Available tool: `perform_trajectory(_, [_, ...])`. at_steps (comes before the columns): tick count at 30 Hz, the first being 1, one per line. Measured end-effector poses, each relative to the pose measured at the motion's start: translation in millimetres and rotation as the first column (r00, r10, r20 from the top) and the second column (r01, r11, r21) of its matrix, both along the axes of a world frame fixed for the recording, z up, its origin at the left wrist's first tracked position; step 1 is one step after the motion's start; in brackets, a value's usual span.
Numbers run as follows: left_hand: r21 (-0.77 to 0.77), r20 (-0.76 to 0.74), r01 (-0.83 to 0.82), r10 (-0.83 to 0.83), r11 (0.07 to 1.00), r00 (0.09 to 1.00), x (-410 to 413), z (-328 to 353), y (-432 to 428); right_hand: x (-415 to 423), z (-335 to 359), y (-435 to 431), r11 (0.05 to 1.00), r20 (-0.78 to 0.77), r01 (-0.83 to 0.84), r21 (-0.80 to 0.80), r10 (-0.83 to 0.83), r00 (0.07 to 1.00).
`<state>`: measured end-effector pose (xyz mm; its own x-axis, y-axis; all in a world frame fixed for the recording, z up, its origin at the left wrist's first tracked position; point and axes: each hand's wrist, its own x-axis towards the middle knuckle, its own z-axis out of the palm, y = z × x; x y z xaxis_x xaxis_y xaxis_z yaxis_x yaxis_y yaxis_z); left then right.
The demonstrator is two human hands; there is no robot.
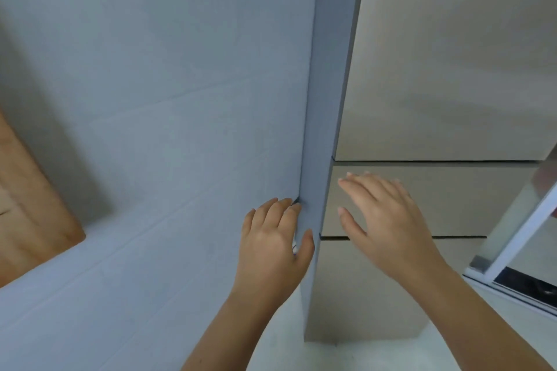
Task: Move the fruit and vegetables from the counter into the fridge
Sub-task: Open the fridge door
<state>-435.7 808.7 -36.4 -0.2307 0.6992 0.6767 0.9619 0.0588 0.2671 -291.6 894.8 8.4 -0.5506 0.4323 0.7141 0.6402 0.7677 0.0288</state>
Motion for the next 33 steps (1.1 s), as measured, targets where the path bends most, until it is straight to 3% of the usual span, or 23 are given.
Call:
perform_trajectory(15, [0.095,0.079,0.162,-0.170,0.982,0.982,-66.4,39.9,175.9,-55.5,72.9,180.6,0.970,0.144,0.018,0.244,-0.055,0.988])
perform_trajectory(21, [0.120,0.051,0.278,-0.285,0.953,0.957,-95.9,59.6,235.3,-90.0,100.4,246.3,0.913,0.278,0.045,0.405,-0.170,0.945])
perform_trajectory(27, [0.162,-0.011,0.342,-0.345,0.926,0.939,-111.1,61.7,272.4,-99.9,108.2,274.4,0.833,0.338,0.039,0.552,-0.266,0.903])
perform_trajectory(33, [0.189,0.039,0.410,-0.424,0.893,0.905,-108.6,53.2,291.8,-100.2,99.7,282.9,0.782,0.368,0.047,0.621,-0.344,0.864])
